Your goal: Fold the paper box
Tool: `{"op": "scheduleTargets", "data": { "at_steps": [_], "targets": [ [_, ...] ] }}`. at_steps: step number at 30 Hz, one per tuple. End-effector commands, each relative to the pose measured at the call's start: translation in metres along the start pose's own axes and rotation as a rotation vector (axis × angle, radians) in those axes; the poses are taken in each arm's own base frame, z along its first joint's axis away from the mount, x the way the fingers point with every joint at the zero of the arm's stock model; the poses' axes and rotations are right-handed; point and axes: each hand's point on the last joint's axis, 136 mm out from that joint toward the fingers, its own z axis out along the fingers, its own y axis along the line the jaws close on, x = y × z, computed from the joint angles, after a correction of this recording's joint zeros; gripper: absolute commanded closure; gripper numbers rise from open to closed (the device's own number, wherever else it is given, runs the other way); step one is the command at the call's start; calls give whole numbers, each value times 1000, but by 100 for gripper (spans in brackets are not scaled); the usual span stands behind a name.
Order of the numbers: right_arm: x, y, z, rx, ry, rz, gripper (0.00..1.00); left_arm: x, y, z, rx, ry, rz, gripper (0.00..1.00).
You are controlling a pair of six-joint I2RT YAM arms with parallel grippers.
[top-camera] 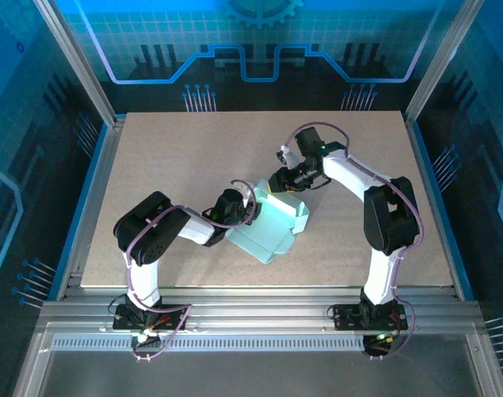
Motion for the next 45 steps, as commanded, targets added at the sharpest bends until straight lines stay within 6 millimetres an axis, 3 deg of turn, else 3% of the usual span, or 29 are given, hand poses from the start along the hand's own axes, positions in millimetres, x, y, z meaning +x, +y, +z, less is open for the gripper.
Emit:
{"op": "scheduleTargets", "data": {
  "at_steps": [1,11,17,26,39,45],
  "targets": [
    [12,-15,5,46,53,26,52,-6,1,-4,15,-31,8,51],
    [16,-16,7,41,68,28,53,-17,13,-15,147,-56,-58,50],
    [14,-14,7,34,68,34,53,-24,-7,-12,255,-19,-8,52],
    [14,-12,12,28,79,32,55,-43,-16,-3,278,-26,2,72],
    [15,1,19,-15,81,55,57,-47,-29,11,297,-20,-12,100],
    [20,20,31,-116,72,131,60,-50,-20,14,219,-47,-27,100]
  ]
}}
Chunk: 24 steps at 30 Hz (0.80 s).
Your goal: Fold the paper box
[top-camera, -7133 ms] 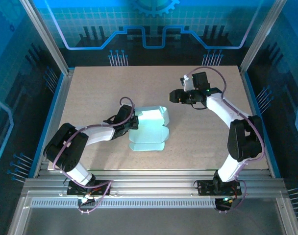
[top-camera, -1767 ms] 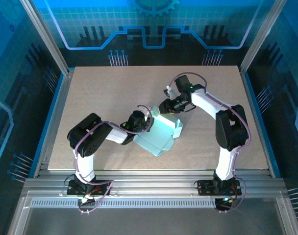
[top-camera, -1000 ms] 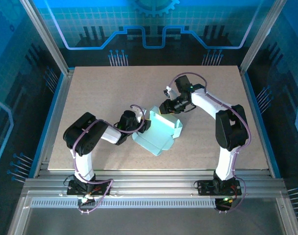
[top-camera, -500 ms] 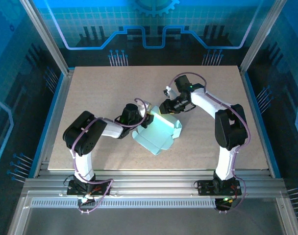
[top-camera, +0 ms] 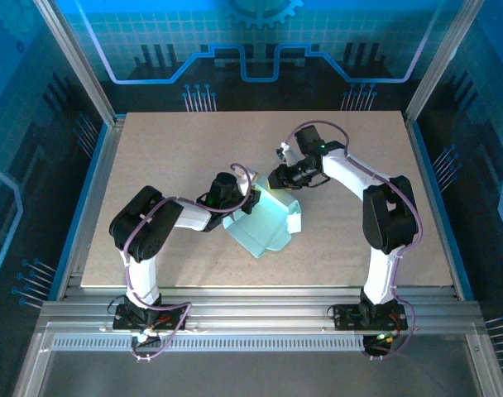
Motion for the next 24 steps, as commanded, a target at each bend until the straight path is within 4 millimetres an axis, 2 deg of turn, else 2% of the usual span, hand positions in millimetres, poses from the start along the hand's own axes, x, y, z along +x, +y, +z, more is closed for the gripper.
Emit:
{"op": "scheduleTargets", "data": {
  "at_steps": [1,8,13,18,24],
  "targets": [
    [31,16,28,-88,96,98,59,-14,-3,5,-22,-49,-31,100],
    [32,44,44,-199,57,191,59,-24,7,7,-103,-85,-91,100],
    [32,61,57,-238,54,217,60,-26,11,15,-147,-87,-156,100],
    [31,58,58,-227,45,231,60,-26,11,18,-167,-76,-170,100],
    [21,49,39,-212,7,219,59,-26,6,7,-150,-65,-86,100]
  ]
}}
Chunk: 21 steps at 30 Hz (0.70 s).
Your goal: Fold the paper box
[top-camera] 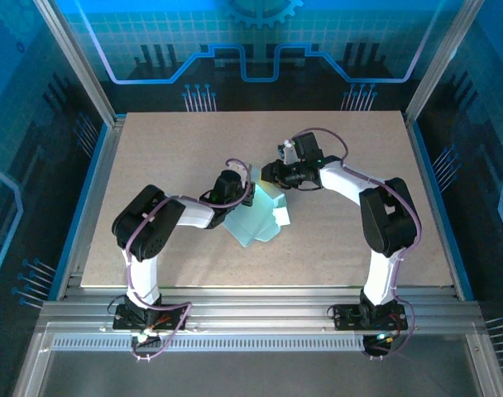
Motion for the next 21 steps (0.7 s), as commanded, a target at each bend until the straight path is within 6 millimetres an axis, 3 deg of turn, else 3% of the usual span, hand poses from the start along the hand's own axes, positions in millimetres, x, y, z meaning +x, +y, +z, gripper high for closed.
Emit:
{"op": "scheduleTargets", "data": {
  "at_steps": [1,10,17,21],
  "targets": [
    [56,22,9,-75,205,29,58,-11,-31,-6,84,-22,53,100],
    [6,45,-41,-48,58,-136,35,-9,-23,-31,51,-1,154,100],
    [-22,30,-101,-24,-126,-185,30,-6,-19,-33,41,20,136,100],
    [-19,20,-134,-25,-192,-219,31,-3,-14,-29,29,17,128,100]
  ]
}}
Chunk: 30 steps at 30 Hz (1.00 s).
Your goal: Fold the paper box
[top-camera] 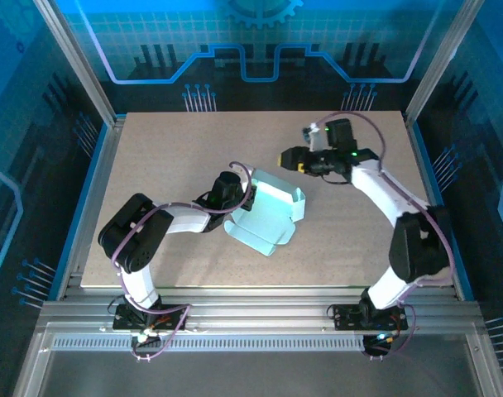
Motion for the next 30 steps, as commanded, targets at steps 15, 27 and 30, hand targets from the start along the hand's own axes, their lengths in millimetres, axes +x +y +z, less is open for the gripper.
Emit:
{"op": "scheduleTargets", "data": {
  "at_steps": [15,27,30],
  "targets": [
    [19,-74,-66,158,-154,142,33,1,55,-35,-237,373,-136,100],
    [13,-80,-64,121,-145,133,33,-21,44,-46,21,924,423,100],
    [17,-82,-62,118,-134,128,33,-16,43,-48,100,1022,506,100]
  ]
}}
